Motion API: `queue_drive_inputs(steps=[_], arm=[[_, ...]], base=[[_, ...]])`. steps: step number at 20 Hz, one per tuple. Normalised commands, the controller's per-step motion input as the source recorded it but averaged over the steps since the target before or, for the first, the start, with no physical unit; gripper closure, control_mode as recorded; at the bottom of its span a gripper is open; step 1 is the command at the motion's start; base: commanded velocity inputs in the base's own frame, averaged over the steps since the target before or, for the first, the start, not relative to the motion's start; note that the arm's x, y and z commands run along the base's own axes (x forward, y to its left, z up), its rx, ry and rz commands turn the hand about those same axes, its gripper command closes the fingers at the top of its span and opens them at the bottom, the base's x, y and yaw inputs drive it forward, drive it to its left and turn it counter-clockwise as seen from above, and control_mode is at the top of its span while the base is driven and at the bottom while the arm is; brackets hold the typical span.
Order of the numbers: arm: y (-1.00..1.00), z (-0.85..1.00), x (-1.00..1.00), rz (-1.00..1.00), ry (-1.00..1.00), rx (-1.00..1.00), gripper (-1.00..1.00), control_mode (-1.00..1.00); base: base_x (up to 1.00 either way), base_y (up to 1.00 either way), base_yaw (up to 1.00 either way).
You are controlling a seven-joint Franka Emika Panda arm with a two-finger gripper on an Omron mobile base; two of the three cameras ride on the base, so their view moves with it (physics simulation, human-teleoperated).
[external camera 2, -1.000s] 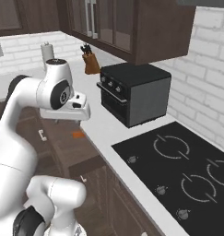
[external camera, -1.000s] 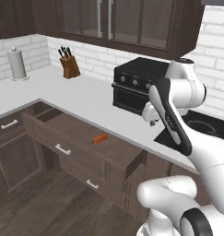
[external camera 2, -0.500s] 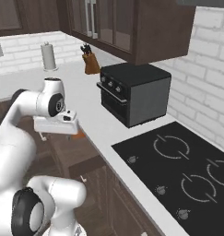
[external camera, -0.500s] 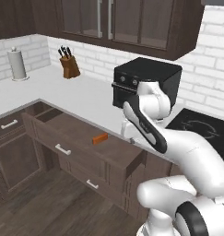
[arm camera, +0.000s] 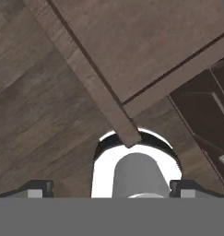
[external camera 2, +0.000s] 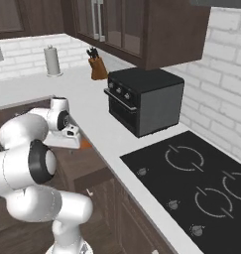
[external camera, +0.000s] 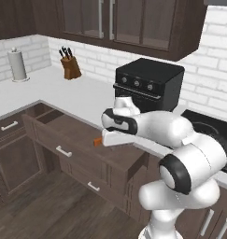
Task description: Pick up the knife from the drawer and place it on the cutting board. Then place the meat from the plate to the cutting board.
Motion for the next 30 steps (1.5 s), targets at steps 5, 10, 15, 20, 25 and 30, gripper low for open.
queue_drive_inputs(steps=[5, 10, 15, 20, 25, 30], arm=[[0.1, -0.83, 0.49, 0.0, 0.0, 0.01, -1.0, -1.0], [0.19, -0.67, 0.1, 0.0, 0.01, 0.04, -1.0, -1.0], [0.46, -0.51, -0.11, 0.0, 0.05, 0.04, -1.0, -1.0], [0.93, -0.38, -0.76, 0.05, 0.01, 0.01, -1.0, -1.0], [1.0, -0.05, -1.0, 0.12, 0.0, 0.0, -1.0, -1.0], [0.98, 0.38, -0.87, 0.13, 0.0, 0.0, -1.0, -1.0]], base=[[0.0, 0.0, 0.0], [0.0, 0.0, 0.0], [0.0, 0.0, 0.0], [0.0, 0.0, 0.0], [0.0, 0.0, 0.0], [0.0, 0.0, 0.0]])
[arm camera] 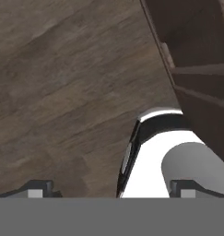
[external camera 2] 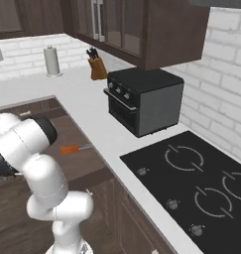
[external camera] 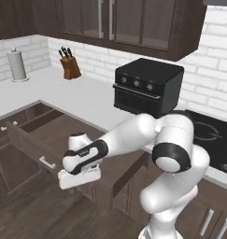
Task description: Pick up the knife from the drawer and place it on the cutting board. Then place the meat from the plate to the cutting board.
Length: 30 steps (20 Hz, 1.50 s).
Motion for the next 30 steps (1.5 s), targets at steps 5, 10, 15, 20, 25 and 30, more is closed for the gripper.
queue_drive_inputs(steps=[5, 10, 15, 20, 25, 30], arm=[[0.06, 0.99, 0.22, 0.01, 0.01, 0.03, -1.0, -1.0], [-0.64, 0.97, 0.95, -0.04, 0.09, 0.09, -1.0, -1.0], [-0.3, 0.1, 1.0, -0.36, 0.08, -0.01, -1.0, -1.0], [0.19, -0.44, 1.0, -0.56, 0.01, -0.14, -1.0, -1.0], [0.2, -0.48, 0.83, -0.55, -0.07, -0.2, -1.0, -1.0], [0.0, -0.07, 0.73, -0.36, -0.04, -0.13, -1.0, -1.0]], base=[[0.0, 0.0, 0.0], [0.0, 0.0, 0.0], [0.0, 0.0, 0.0], [0.0, 0.0, 0.0], [0.0, 0.0, 0.0], [0.0, 0.0, 0.0]])
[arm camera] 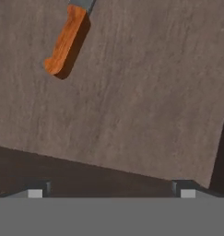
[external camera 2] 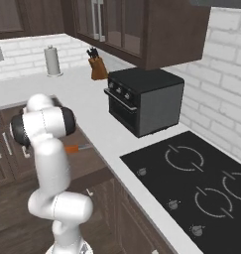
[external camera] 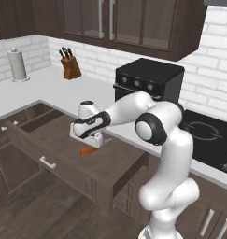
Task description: Pick up the knife from the drawer and place it on the cutting board. Then place the meat from the plate to the cutting board.
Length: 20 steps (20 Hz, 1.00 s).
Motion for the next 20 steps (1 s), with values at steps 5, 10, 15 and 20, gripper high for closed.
queue_drive_inputs(steps=[5, 10, 15, 20], arm=[[-0.1, -0.25, 0.54, -0.05, 0.0, -0.03, -1.0, -1.0], [-0.16, -0.51, 0.39, 0.0, -0.04, -0.07, -1.0, -1.0], [-0.02, -0.51, 0.38, 0.0, -0.04, -0.11, -1.0, -1.0], [0.0, -0.4, 0.31, 0.0, -0.01, -0.06, -1.0, -1.0]], base=[[0.0, 0.0, 0.0], [0.0, 0.0, 0.0], [0.0, 0.0, 0.0], [0.0, 0.0, 0.0]])
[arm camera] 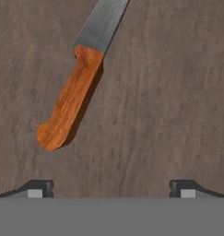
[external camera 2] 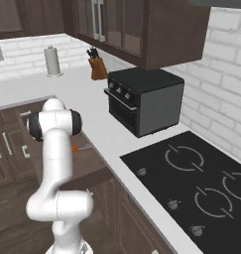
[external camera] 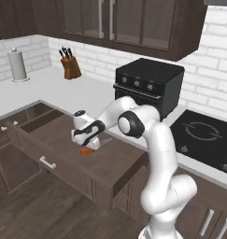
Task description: Pick up the knife from the drawer and place it on the cutting board. Then place the meat from the plate to the cutting board.
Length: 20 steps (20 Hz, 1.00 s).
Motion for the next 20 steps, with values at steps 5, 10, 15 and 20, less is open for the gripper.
queue_drive_inputs(steps=[5, 10, 15, 20], arm=[[0.0, -0.05, 0.33, 0.0, 0.0, 0.0, -1.0, -1.0], [0.11, -0.28, 0.43, 0.0, 0.0, -0.04, -1.0, -1.0], [0.24, -0.35, 0.5, 0.0, 0.0, -0.11, -1.0, -1.0], [0.13, -0.28, 0.13, 0.0, 0.0, -0.08, -1.0, -1.0]], base=[[0.0, 0.0, 0.0], [0.0, 0.0, 0.0], [0.0, 0.0, 0.0], [0.0, 0.0, 0.0]])
